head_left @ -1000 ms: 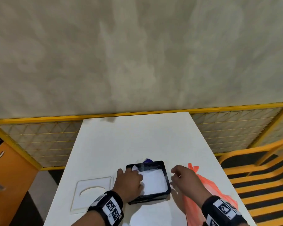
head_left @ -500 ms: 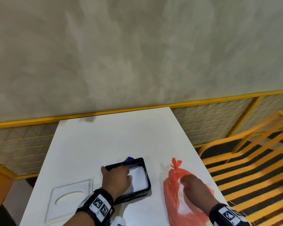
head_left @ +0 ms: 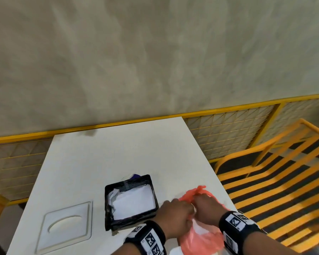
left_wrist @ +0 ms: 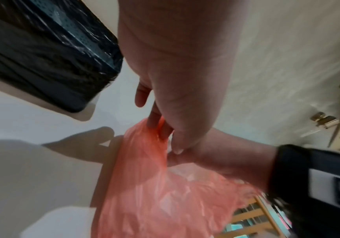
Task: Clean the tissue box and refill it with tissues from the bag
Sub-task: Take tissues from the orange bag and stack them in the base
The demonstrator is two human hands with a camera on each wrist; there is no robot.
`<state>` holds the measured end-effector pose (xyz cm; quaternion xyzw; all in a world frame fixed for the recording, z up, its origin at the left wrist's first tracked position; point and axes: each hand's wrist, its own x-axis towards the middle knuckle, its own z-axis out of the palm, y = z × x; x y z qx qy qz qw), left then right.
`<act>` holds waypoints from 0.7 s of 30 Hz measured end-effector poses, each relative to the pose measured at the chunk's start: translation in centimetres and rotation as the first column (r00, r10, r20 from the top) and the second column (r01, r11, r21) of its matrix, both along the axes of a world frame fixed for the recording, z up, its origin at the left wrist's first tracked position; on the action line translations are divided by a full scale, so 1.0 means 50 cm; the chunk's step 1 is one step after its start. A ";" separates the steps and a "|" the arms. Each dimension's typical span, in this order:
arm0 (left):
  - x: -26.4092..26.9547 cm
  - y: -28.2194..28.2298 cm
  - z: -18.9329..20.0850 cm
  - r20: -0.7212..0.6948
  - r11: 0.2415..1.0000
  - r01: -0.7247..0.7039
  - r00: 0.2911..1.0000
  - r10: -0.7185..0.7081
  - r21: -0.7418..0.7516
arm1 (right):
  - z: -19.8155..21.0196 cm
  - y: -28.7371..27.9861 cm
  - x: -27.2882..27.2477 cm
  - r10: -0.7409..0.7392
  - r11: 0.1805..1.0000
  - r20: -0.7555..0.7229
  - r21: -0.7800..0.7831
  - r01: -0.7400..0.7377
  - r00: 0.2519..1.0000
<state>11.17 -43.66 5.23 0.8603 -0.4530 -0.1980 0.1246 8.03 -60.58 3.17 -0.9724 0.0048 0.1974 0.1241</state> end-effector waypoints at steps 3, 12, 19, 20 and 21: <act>0.011 0.004 -0.025 -0.035 0.989 -0.139 0.989 0.140 0.041 | 0.007 -0.016 -0.004 -0.067 0.991 -0.008 0.112 0.067 0.998; 0.022 -0.008 -0.045 -0.391 0.939 -0.322 0.884 0.254 -0.118 | 0.145 -0.043 -0.047 -0.186 0.935 -0.046 0.298 0.191 0.982; 0.037 0.049 0.007 -0.900 0.734 -0.641 0.425 0.098 -0.223 | 0.292 -0.062 -0.045 -0.366 0.660 -0.022 0.698 0.276 0.930; 0.041 0.058 0.014 -0.930 0.693 -0.679 0.366 0.034 -0.242 | 0.305 -0.056 -0.033 -0.390 0.587 -0.028 0.763 0.272 0.920; 0.043 0.069 0.024 -0.948 0.642 -0.721 0.318 -0.029 -0.261 | 0.314 -0.046 -0.019 -0.410 0.506 -0.043 0.820 0.267 0.911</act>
